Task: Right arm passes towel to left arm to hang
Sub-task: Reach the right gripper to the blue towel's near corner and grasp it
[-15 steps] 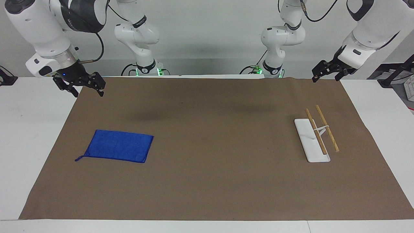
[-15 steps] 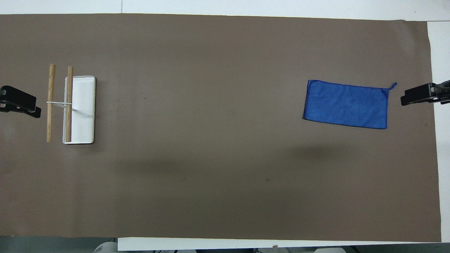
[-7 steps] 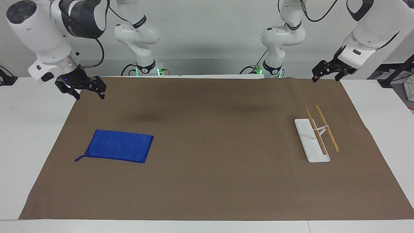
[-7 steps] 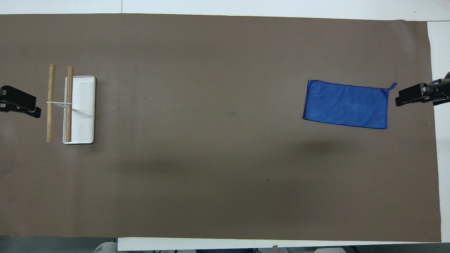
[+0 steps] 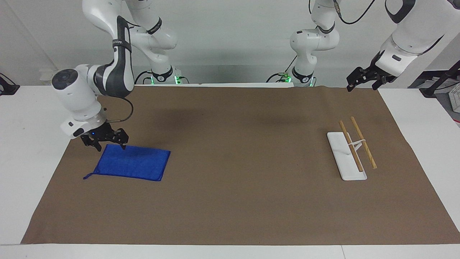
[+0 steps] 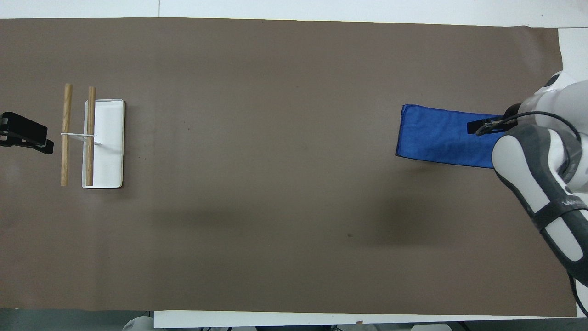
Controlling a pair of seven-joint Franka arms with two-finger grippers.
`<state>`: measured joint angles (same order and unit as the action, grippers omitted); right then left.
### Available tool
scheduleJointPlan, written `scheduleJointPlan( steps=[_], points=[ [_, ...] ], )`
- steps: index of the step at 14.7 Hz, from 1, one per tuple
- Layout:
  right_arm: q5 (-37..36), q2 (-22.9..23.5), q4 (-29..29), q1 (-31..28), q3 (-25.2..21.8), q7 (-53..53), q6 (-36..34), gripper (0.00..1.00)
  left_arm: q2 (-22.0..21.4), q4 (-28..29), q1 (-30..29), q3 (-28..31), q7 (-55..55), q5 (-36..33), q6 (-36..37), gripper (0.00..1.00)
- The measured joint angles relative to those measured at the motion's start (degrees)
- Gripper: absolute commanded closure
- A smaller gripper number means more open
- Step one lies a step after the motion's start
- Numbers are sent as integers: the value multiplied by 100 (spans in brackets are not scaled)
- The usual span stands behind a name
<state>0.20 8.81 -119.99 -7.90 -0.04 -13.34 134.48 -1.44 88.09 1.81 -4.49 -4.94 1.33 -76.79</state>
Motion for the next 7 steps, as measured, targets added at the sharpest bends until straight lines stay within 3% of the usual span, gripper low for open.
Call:
scheduleJointPlan(
  steps=[7],
  points=[
    [0,359,-172,0,4,-325,495,5,0,0,0,0,0,0,0,0]
  ],
)
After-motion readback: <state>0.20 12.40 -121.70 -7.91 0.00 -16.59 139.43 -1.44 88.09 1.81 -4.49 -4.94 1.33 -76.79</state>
